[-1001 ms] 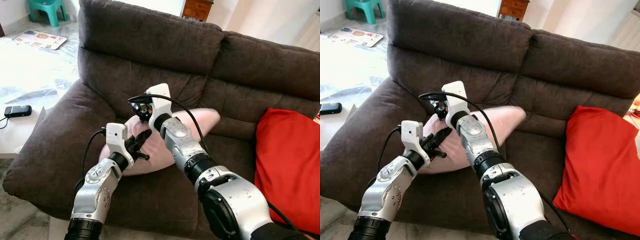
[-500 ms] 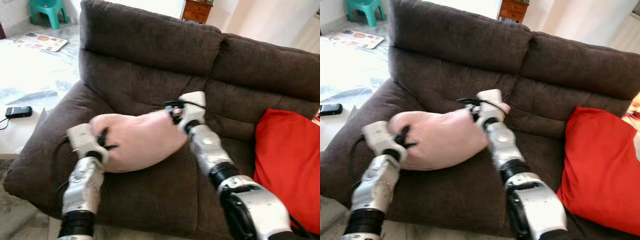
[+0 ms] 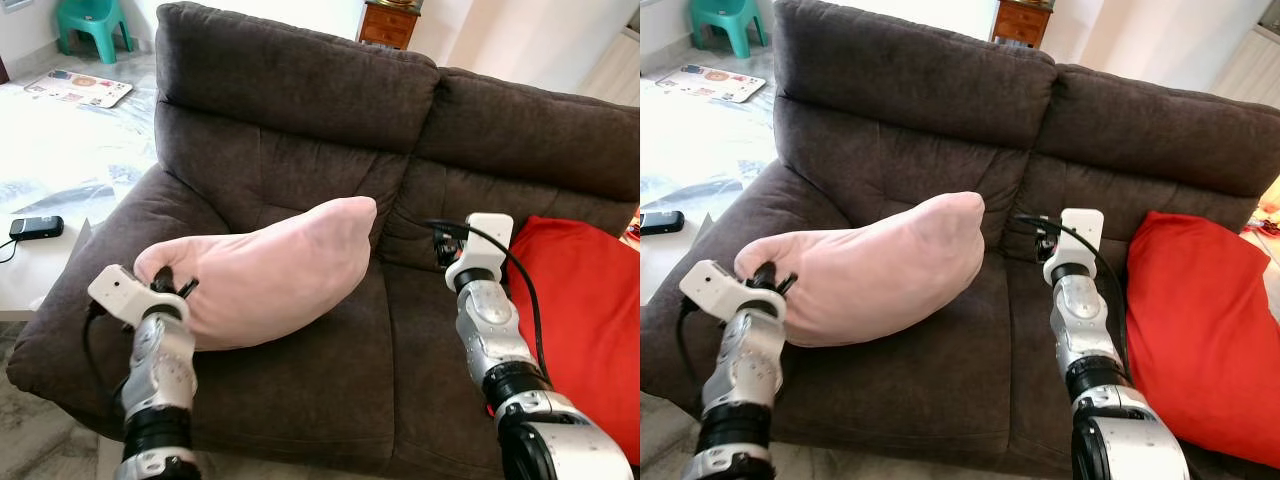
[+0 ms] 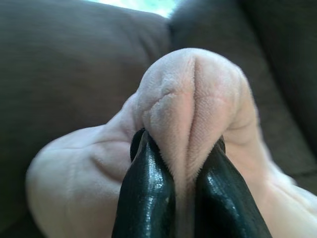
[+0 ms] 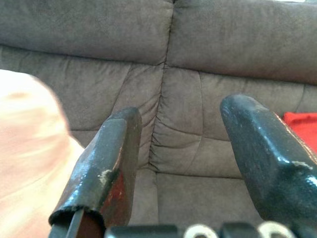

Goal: Move the pillow to the sofa from floor

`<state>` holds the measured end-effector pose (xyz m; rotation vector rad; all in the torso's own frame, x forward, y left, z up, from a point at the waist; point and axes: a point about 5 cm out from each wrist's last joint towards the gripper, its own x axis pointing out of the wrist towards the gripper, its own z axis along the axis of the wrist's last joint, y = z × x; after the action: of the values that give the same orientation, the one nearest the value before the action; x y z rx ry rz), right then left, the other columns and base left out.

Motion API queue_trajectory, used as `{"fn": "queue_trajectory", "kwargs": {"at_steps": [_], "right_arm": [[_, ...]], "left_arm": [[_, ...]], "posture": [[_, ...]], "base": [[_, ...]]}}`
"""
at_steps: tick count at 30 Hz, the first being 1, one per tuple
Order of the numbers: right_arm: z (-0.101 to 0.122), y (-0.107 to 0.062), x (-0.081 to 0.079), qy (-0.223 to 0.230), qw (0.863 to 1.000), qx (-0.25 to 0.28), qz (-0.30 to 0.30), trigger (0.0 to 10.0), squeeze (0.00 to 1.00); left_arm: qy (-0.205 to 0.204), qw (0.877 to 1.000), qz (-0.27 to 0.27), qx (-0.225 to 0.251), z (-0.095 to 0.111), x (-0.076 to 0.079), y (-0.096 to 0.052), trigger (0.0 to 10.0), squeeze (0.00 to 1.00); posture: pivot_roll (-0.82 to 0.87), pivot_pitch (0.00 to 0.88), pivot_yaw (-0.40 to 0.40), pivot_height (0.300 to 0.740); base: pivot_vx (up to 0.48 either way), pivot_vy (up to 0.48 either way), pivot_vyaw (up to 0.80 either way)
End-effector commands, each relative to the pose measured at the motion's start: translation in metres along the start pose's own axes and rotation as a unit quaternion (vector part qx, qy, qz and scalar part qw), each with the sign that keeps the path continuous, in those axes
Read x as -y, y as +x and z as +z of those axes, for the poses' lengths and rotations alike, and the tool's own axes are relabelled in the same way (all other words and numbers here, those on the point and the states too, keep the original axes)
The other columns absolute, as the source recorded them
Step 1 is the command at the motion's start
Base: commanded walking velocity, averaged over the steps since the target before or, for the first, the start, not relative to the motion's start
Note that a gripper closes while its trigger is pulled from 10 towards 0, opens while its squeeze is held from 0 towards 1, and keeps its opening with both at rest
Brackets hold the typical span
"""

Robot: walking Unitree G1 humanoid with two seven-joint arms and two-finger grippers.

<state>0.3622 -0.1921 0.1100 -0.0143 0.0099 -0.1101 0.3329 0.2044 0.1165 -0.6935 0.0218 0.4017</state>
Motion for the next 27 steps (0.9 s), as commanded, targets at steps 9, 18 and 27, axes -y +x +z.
{"fn": "queue_trajectory", "kwargs": {"at_steps": [9, 18, 27], "right_arm": [[-0.018, -0.014, 0.013, 0.004, 0.999, -0.023, -0.033, 10.0, 0.00], [-0.024, -0.019, 0.020, 0.003, 0.998, -0.034, -0.052, 10.0, 0.00], [-0.025, -0.020, 0.018, 0.006, 0.998, -0.037, -0.053, 10.0, 0.00]], "left_arm": [[0.275, 0.870, -0.377, -0.162, -0.049, 0.086, -0.019, 10.0, 0.00], [0.216, 0.895, -0.329, -0.210, -0.051, 0.094, -0.009, 10.0, 0.00], [0.070, 0.950, -0.238, -0.189, -0.031, 0.100, 0.003, 10.0, 0.00]], "posture": [[0.20, 0.000, -0.164, 0.740], [0.19, 0.000, -0.155, 0.740], [0.21, 0.000, -0.160, 0.740]], "base": [[0.000, 0.000, 0.00], [0.000, 0.000, 0.00], [0.000, 0.000, 0.00]]}}
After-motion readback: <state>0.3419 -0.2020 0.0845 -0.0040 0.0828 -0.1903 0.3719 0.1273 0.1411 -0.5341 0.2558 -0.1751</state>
